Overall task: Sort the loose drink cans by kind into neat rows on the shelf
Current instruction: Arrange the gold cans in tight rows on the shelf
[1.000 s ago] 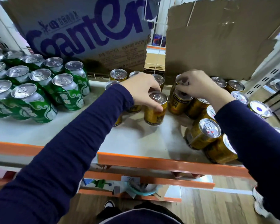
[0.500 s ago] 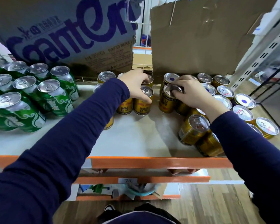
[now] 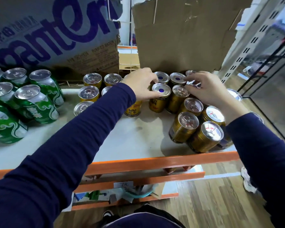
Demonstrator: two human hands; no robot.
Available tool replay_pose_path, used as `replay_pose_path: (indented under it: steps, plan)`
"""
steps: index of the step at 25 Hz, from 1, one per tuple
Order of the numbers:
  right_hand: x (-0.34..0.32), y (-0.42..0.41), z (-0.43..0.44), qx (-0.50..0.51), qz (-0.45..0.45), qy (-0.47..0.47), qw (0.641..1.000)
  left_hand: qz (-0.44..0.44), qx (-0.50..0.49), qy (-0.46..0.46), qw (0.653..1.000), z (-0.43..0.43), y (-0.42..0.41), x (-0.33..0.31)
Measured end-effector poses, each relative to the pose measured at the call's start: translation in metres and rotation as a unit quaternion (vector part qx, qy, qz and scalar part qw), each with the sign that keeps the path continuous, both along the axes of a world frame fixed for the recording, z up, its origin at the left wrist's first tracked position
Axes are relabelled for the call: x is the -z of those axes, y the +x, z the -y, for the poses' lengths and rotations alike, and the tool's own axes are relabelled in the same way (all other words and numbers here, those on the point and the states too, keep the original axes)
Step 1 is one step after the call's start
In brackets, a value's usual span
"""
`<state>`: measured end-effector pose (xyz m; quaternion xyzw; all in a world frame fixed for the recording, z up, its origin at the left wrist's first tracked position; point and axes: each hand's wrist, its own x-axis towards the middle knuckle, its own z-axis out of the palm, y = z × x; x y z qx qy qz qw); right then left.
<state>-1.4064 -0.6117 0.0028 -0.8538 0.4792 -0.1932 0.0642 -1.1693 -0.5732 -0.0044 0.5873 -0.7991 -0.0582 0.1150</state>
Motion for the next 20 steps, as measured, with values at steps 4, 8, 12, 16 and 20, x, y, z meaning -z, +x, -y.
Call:
replay_pose_path:
  steps: [4,8,12,16,20]
  plan:
    - [0.002,-0.016,-0.007,0.022,0.004,0.014,1.000,0.048,-0.027,0.045,0.997,0.016,-0.038,0.014]
    - [0.006,-0.015,-0.006,0.010,0.007,0.010,1.000,0.036,-0.034,0.042,0.998,0.010,-0.037,0.011]
    - [0.004,0.015,0.017,-0.015,-0.008,0.000,1.000,-0.028,-0.019,0.013,0.999,-0.030,-0.019,-0.004]
    - [0.010,0.066,0.051,-0.071,-0.115,0.041,0.990,-0.055,-0.015,0.035,0.998,-0.079,0.000,-0.005]
    - [0.018,0.090,0.064,-0.052,-0.170,0.098,0.979,-0.040,-0.035,0.067,0.996,-0.116,0.021,0.009]
